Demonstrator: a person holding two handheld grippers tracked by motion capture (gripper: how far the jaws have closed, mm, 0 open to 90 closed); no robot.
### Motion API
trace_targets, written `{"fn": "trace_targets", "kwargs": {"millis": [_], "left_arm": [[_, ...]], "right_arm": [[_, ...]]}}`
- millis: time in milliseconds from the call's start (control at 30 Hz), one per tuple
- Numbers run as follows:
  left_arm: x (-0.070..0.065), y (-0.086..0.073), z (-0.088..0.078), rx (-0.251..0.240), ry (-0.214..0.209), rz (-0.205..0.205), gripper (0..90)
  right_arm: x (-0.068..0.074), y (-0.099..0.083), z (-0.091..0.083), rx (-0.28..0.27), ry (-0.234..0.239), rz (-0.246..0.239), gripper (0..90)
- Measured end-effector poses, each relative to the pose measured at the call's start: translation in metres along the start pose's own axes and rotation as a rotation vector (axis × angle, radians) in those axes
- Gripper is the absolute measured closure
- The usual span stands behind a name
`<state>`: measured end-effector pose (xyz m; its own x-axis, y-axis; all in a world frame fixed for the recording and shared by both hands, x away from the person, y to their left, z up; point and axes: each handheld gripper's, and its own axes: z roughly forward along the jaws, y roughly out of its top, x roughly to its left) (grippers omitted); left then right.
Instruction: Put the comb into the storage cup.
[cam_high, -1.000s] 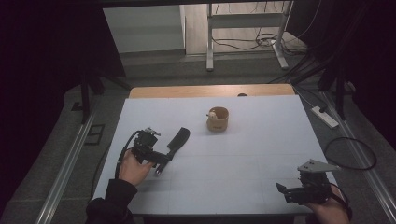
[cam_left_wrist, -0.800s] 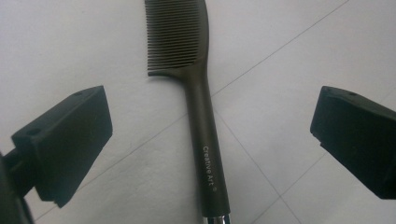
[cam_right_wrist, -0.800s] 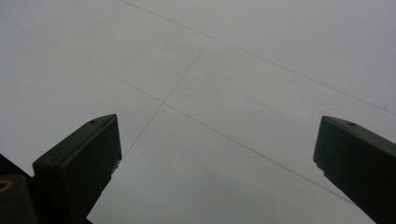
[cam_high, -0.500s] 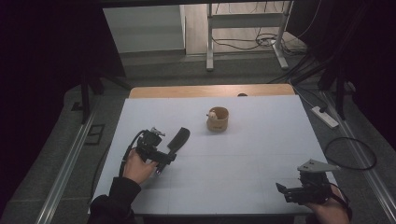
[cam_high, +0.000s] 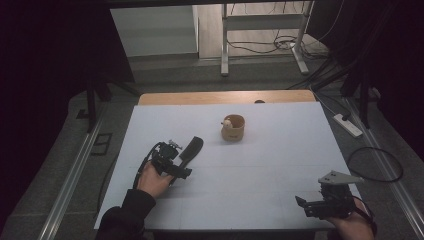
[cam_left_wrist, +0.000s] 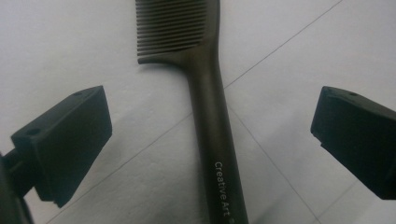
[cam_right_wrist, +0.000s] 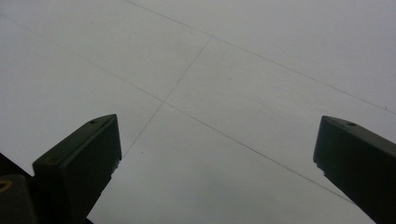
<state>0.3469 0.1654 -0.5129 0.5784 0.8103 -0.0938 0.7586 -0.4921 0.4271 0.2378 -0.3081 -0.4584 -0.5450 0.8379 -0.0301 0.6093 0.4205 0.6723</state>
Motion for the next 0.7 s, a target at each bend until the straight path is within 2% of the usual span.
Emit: {"fn": "trace_targets", "kwargs": {"millis": [300, 700], "left_arm": [[0.000, -0.001, 0.016, 0.063, 0.037, 0.013, 0.0], [-0.002, 0.000, 0.017, 0.067, 0.051, 0.004, 0.0]], "right_arm": [[0.000, 0.000, 0.000, 0.000, 0.000, -0.002, 0.9], [0.000, 0.000, 0.000, 0.001, 0.000, -0.004, 0.9]]}}
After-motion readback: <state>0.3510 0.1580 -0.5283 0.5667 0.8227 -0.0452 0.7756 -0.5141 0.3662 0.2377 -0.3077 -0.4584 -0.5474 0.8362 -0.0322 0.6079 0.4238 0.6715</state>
